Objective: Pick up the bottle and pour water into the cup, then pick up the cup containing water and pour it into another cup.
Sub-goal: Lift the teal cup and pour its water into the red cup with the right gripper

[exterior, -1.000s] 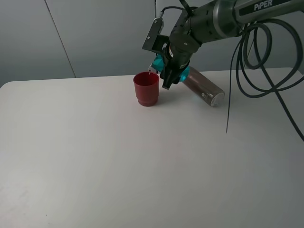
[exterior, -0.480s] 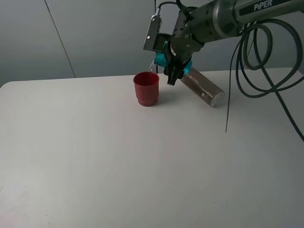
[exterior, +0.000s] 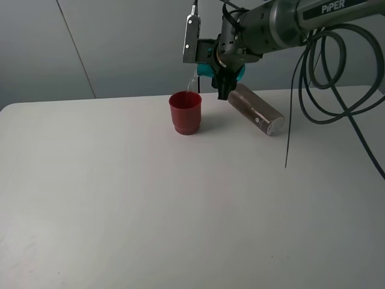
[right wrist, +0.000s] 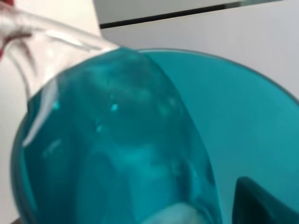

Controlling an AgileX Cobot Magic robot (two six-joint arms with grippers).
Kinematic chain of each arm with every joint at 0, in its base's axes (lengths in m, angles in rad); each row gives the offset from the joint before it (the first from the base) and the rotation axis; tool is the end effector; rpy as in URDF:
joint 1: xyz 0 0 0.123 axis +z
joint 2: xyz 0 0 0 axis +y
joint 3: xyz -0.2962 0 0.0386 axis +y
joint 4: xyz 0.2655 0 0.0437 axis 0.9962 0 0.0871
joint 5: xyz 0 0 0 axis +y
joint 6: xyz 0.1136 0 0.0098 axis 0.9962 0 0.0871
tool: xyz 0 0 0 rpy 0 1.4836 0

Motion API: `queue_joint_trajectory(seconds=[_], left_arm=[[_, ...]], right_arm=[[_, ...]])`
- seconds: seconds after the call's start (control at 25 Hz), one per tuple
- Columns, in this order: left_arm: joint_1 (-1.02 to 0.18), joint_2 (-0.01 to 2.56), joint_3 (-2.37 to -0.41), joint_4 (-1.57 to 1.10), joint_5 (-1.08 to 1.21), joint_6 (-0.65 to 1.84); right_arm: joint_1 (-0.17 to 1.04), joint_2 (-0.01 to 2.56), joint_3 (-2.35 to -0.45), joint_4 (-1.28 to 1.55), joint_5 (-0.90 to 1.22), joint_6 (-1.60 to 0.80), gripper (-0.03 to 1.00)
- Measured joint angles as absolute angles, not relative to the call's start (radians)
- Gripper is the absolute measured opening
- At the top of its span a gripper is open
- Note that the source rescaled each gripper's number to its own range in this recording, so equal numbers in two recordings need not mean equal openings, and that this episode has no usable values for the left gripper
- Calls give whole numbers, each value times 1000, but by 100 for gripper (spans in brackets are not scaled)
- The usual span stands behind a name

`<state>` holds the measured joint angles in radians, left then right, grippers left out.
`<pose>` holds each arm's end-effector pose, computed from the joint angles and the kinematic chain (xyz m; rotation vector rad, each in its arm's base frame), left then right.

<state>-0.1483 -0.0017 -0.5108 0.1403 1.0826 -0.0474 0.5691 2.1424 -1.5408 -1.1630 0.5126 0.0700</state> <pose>0.0160 0.0119 0.2771 0.0938 2.0438 0.0461 0.4589 0.2325 0.1688 -1.5016 1.7847 -0.7773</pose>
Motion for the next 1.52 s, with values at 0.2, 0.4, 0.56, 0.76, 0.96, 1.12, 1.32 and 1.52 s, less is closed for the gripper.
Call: queue_joint_trajectory(seconds=[0.2,0.4,0.56,0.76,0.96,1.12,1.32,1.52], left_arm=[[-148,-2,-511,140,1083,-47],[-148,-2,-511,140,1083,-47],[-148,-2,-511,140,1083,-47],[-148,-2,-511,140,1083,-47],[-148,-2,-511,140,1083,-47],[-148,-2,-511,140,1083,-47],[-148,-2,-511,140,1083,-47],[-148,-2,-511,140,1083,-47]], right_arm=[[569,2142,-1541,-1247,511,117,14],[569,2142,-1541,-1366,508,192,14],[569,2142,-1541,-1388,522,205,14],[569,2142,-1536,-1461,537,210,14],[573,2142,-1499,-1531,545,212,14],[595,2142,-1480,-1548,548,212,14],[603,2142,-1479,-1577,544,212,14],[603,2142,-1479,-1657,544,212,14]])
